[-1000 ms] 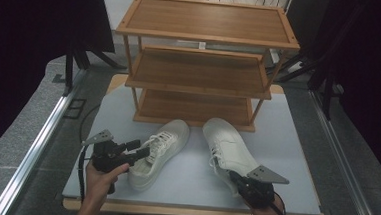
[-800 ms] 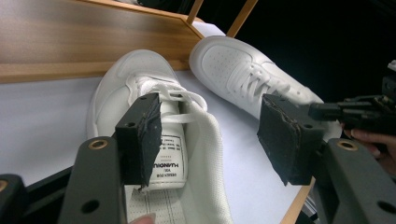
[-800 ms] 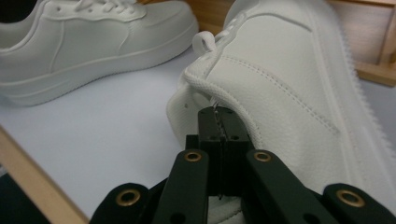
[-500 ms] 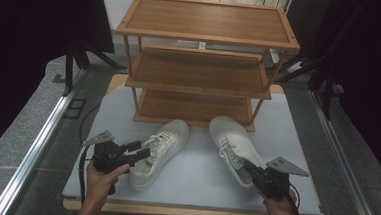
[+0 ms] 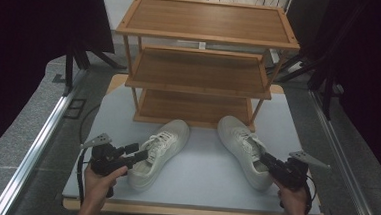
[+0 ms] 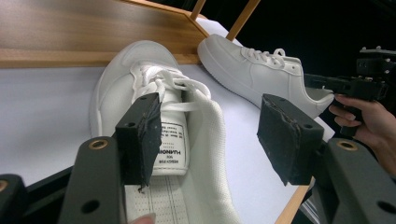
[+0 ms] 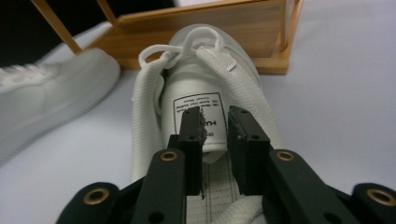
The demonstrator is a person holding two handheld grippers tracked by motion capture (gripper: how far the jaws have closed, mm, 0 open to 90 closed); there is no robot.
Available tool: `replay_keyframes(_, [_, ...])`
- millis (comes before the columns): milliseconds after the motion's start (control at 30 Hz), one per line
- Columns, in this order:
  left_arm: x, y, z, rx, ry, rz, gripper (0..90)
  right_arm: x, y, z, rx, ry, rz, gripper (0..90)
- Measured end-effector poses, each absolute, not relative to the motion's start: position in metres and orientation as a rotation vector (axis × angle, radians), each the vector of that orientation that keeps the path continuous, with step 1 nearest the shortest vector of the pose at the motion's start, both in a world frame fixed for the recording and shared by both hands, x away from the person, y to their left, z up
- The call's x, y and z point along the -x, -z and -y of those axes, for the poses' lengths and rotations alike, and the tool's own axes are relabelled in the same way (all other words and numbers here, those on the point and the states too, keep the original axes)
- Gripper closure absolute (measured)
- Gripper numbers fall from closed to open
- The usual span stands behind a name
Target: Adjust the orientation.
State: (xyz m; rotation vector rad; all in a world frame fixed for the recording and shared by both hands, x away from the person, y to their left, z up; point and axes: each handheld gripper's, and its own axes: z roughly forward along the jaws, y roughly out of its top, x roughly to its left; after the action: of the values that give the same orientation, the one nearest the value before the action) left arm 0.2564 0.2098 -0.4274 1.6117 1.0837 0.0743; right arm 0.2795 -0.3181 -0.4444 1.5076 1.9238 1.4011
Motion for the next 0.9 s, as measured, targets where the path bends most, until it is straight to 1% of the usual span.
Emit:
replay_keyframes(33, [-0.256,0.428,-0.210,-1.615,-0.074,-1.084,39.9,-0.280,0.445,0.319,-1.505,-1.404,-1.923,72.3])
replay_keyframes(100, [-0.256,0.428,-0.209,-1.616,-0.072,-1.083,39.9,-0.278,0.444,0.316,-1.472,-1.404,-1.937,66.1])
replay_keyframes(167, [-0.256,0.428,-0.209,-1.616,-0.071,-1.083,39.9,-0.277,0.442,0.311,-1.445,-1.374,-1.950,62.8])
replay_keyframes(433, [-0.258,0.430,-0.210,-1.614,-0.060,-1.081,39.9,-0.266,0.426,0.311,-1.394,-1.390,-1.899,57.9])
replay_keyframes(567, [-0.259,0.430,-0.208,-1.618,-0.060,-1.078,39.9,-0.264,0.424,0.316,-1.398,-1.385,-1.883,56.5])
replay_keyframes(667, [-0.259,0.430,-0.207,-1.623,-0.056,-1.077,39.9,-0.261,0.424,0.320,-1.400,-1.388,-1.876,56.4])
replay_keyframes(733, [-0.259,0.431,-0.207,-1.626,-0.055,-1.077,39.9,-0.259,0.423,0.321,-1.400,-1.394,-1.873,57.9])
replay_keyframes(900, [-0.259,0.431,-0.205,-1.631,-0.049,-1.075,40.0,-0.253,0.415,0.317,-1.353,-1.398,-1.903,67.9])
